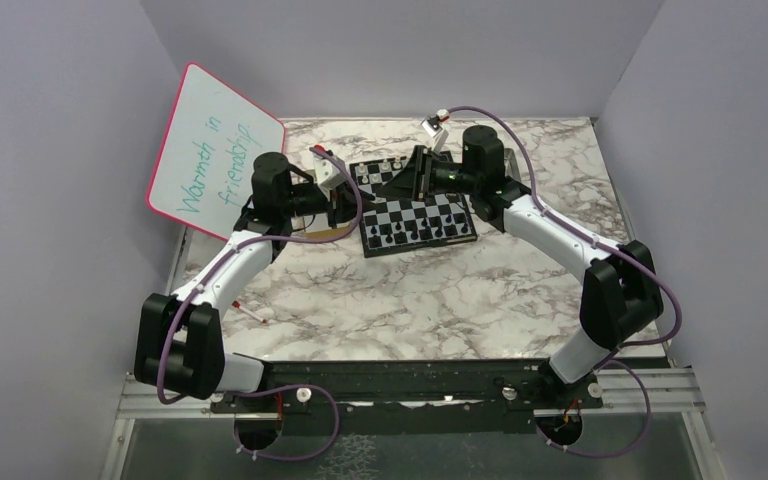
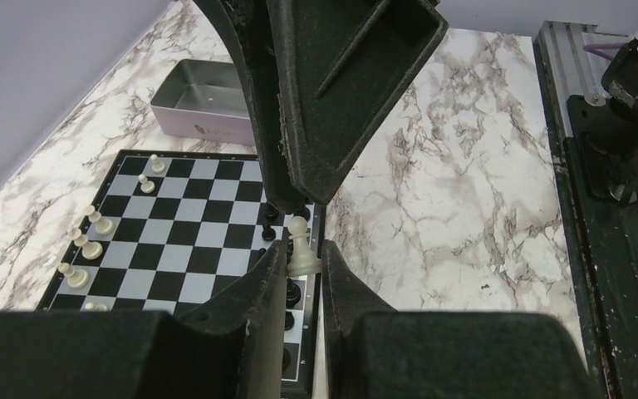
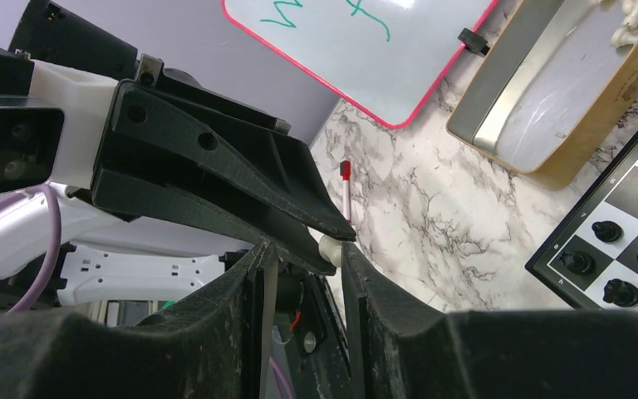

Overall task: Set up the chess pieces on the board
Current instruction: Place the chess piece on the chessboard.

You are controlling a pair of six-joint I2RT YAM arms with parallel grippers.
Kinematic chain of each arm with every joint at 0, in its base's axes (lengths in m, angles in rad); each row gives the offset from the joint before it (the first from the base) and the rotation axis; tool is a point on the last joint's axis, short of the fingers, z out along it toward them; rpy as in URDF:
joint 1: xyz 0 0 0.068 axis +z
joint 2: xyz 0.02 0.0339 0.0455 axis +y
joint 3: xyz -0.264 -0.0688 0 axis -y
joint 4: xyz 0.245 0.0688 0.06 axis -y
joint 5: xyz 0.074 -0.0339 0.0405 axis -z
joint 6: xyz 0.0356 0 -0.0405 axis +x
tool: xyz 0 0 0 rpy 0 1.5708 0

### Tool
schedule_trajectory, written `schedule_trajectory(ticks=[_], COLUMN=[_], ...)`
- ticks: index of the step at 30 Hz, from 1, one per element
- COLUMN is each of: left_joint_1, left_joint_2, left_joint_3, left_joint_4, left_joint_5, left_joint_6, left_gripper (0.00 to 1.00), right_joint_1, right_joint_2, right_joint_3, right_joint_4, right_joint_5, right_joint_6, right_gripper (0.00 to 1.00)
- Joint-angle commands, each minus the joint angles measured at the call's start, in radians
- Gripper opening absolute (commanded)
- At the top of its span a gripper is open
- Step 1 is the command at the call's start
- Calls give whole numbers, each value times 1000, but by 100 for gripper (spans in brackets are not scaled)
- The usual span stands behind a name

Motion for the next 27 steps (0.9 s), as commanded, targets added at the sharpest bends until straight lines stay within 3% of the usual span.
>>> schedule_trajectory(ticks=[1, 8, 15, 27], left_joint_1=[-4, -5, -5, -5], left_joint_2=[-41, -34, -33, -33], left_joint_3=[-4, -7, -7, -13], left_joint_4=[25, 25, 25, 25], left_joint_5=[51, 62, 60, 43], left_joint_6=[31, 39, 43, 50], left_gripper=[8, 8, 8, 8], right_joint_1=[4, 4, 5, 5], right_joint_2=[3, 24, 30, 34], right_joint_3=[-5, -2, -3, -13], right_joint_4=[12, -8, 6, 1], right_joint_5=[-41, -47, -66, -82], right_joint_6=[4, -5, 2, 1], right_gripper=[38, 37, 25, 24])
